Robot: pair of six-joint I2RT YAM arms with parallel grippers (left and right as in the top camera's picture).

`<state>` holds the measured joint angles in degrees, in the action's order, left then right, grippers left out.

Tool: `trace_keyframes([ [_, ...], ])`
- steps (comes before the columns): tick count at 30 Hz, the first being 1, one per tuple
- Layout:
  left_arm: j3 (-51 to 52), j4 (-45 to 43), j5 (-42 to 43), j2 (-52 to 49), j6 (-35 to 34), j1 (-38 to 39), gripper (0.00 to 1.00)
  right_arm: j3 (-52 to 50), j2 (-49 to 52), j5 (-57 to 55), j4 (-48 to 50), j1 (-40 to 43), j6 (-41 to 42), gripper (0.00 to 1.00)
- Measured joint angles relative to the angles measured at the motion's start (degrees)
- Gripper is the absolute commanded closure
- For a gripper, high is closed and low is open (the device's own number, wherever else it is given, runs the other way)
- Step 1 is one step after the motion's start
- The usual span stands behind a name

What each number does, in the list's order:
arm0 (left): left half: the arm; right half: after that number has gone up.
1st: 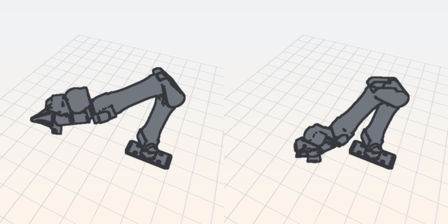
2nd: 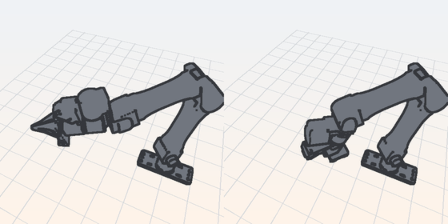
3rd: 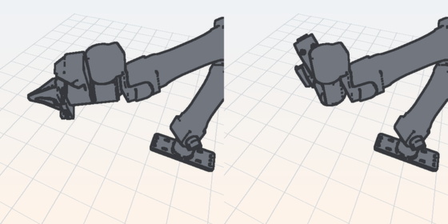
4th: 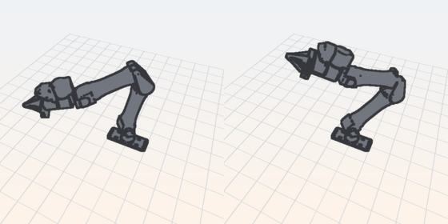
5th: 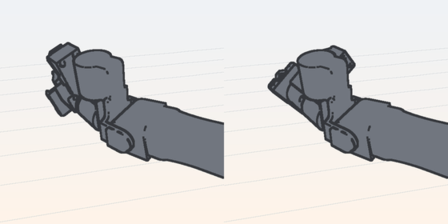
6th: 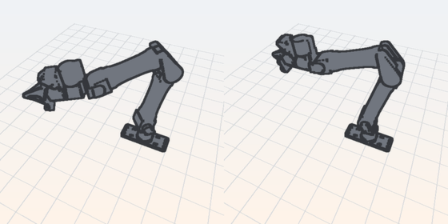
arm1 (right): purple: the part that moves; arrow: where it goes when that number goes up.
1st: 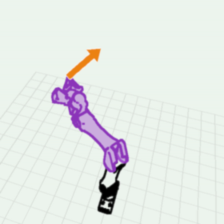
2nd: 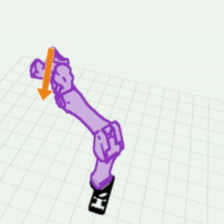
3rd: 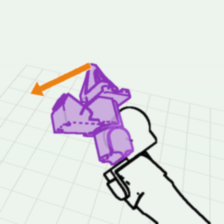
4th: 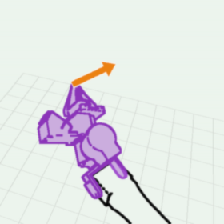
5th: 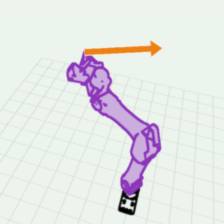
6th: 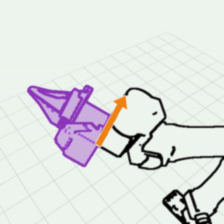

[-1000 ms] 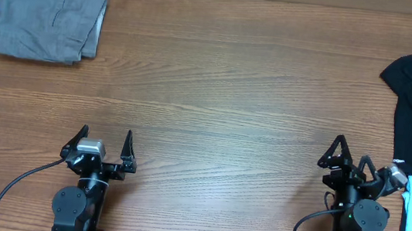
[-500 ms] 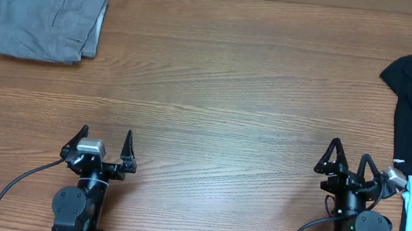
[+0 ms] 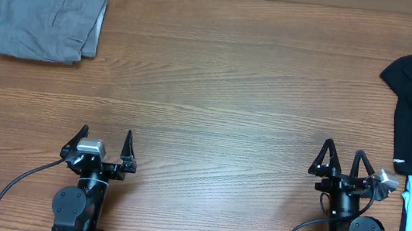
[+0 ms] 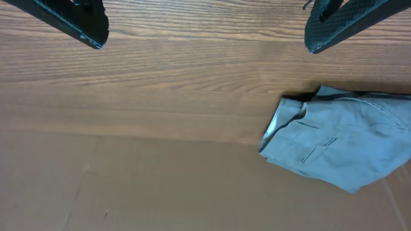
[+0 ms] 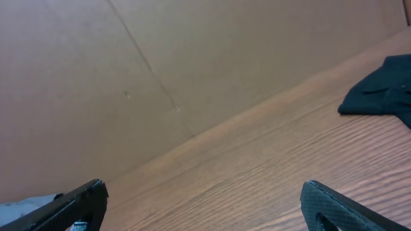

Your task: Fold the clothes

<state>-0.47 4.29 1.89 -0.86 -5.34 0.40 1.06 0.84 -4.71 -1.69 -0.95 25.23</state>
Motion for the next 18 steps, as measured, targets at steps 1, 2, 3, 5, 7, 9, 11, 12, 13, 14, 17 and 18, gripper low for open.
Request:
trace_keyframes([
  [1, 0.00, 0.00, 0.00, 0.00, 0.00, 0.00, 0.00, 0.00, 0.00, 0.02, -0.02, 0.00, -0.22, 0.00],
  [2, 0.00, 0.00, 0.00, 0.00, 0.00, 0.00, 0.00, 0.00, 0.00, 0.07, 0.00, 0.00, -0.42, 0.00],
  [3, 0.00, 0.00, 0.00, 0.00, 0.00, 0.00, 0.00, 0.00, 0.00, 0.09, -0.04, 0.00, -0.68, 0.00],
  [5, 0.00, 0.00, 0.00, 0.00, 0.00, 0.00, 0.00, 0.00, 0.00, 0.61, -0.22, 0.00, -1.84, 0.00],
  [7, 0.00, 0.00, 0.00, 0.00, 0.00, 0.00, 0.00, 0.00, 0.00, 1.40, -0.81, 0.00, -3.41, 0.00],
  [9, 0.00, -0.02, 0.00, 0.00, 0.00, 0.00, 0.00, 0.00, 0.00, 2.38, -3.04, 0.00, -5.05, 0.00],
  [11, 0.00, 0.00, 0.00, 0.00, 0.00, 0.00, 0.00, 0.00, 0.00, 3.02, -3.43, 0.00, -6.27, 0.00],
  [12, 0.00, 0.00, 0.00, 0.00, 0.00, 0.00, 0.00, 0.00, 0.00, 3.23, -3.45, 0.00, -6.67, 0.00],
  [13, 0.00, 0.00, 0.00, 0.00, 0.00, 0.00, 0.00, 0.00, 0.00, 3.41, -3.43, 0.00, -7.02, 0.00],
  [14, 0.00, 0.00, 0.00, 0.00, 0.00, 0.00, 0.00, 0.00, 0.00, 3.50, -3.43, 0.00, -7.32, 0.00],
  [17, 0.00, 0.00, 0.00, 0.00, 0.00, 0.00, 0.00, 0.00, 0.00, 3.89, -3.45, 0.00, -7.74, 0.00],
  [18, 0.00, 0.00, 0.00, 0.00, 0.00, 0.00, 0.00, 0.00, 0.00, 3.93, -3.45, 0.00, -7.87, 0.00],
])
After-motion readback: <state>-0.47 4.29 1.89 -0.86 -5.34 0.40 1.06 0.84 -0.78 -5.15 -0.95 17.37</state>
